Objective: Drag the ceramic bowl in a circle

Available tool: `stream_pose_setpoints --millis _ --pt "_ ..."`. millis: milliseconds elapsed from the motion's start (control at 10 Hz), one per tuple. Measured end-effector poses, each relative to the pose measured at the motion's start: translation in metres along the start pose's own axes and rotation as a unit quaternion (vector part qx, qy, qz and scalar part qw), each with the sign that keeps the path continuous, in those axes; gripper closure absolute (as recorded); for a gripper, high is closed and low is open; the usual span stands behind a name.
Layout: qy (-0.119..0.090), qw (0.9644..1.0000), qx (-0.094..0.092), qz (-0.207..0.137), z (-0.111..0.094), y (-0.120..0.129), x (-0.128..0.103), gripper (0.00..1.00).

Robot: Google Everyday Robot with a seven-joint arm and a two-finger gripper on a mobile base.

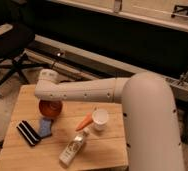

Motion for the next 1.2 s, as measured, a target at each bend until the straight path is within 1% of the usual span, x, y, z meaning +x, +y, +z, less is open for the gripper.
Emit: stream_pose_setpoints --millis 100,400,700,800,1000,1200 --pt "0.003 0.9999 -0.001 -0.010 0.007 0.001 0.018 1.00" --pt "0.005 0.9997 -0.006 -0.022 0.022 0.009 0.050 1.00" --pt "0.001 0.9999 -0.008 -0.012 0.036 0.030 0.073 1.00" --pt "-0.002 0.9999 -0.008 -0.007 0.041 0.037 0.076 1.00" --pt "-0.012 0.9999 -0.009 0.007 0.061 0.055 0.080 1.00" --pt "-0.025 0.9994 -0.011 0.022 0.083 0.070 0.075 1.00"
